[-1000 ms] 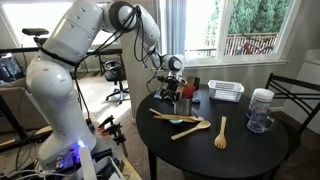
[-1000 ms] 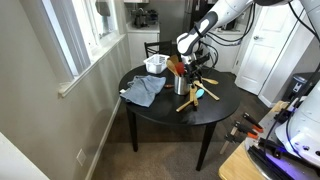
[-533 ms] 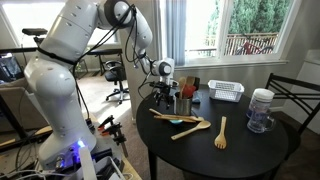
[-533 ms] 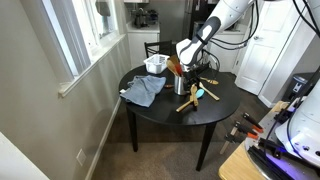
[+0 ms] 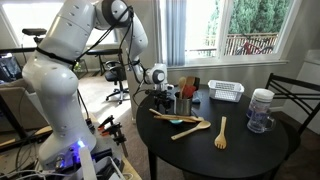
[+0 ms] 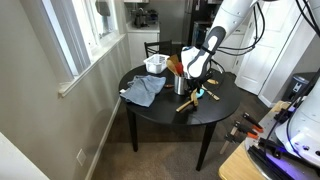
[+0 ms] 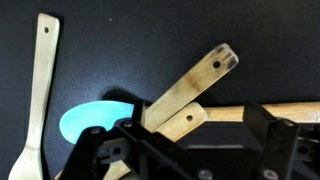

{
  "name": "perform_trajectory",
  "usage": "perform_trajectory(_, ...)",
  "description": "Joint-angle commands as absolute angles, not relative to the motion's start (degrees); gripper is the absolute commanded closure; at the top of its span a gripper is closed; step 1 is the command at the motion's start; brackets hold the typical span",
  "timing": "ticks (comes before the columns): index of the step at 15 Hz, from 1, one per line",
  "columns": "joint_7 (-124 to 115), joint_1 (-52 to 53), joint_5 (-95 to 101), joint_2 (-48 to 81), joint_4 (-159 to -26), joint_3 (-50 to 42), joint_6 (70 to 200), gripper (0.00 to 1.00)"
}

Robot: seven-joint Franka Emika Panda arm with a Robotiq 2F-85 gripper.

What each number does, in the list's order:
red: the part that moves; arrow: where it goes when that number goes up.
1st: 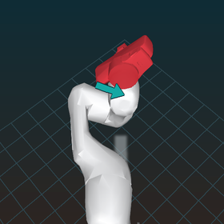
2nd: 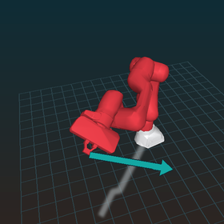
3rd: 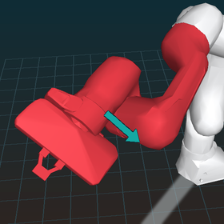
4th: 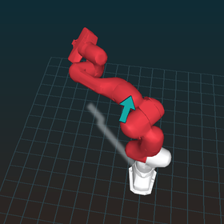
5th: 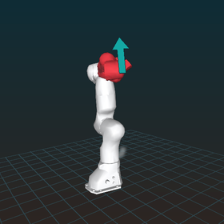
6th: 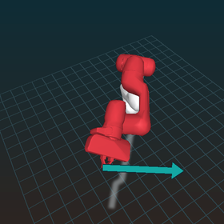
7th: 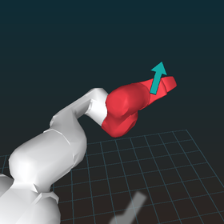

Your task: Pick a wooden spoon and place it in the silver cup

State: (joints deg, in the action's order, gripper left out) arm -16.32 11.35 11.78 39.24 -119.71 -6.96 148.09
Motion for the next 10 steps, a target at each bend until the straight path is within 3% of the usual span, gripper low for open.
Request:
perform_trajectory(1, -20.6, 13.4, 12.4, 37.5, -124.3, -9.8, 154.4, 0.0)
perform_trajectory(10, -27.8, 14.3, 6.5, 40.3, -125.4, -13.8, 161.4, 0.0)
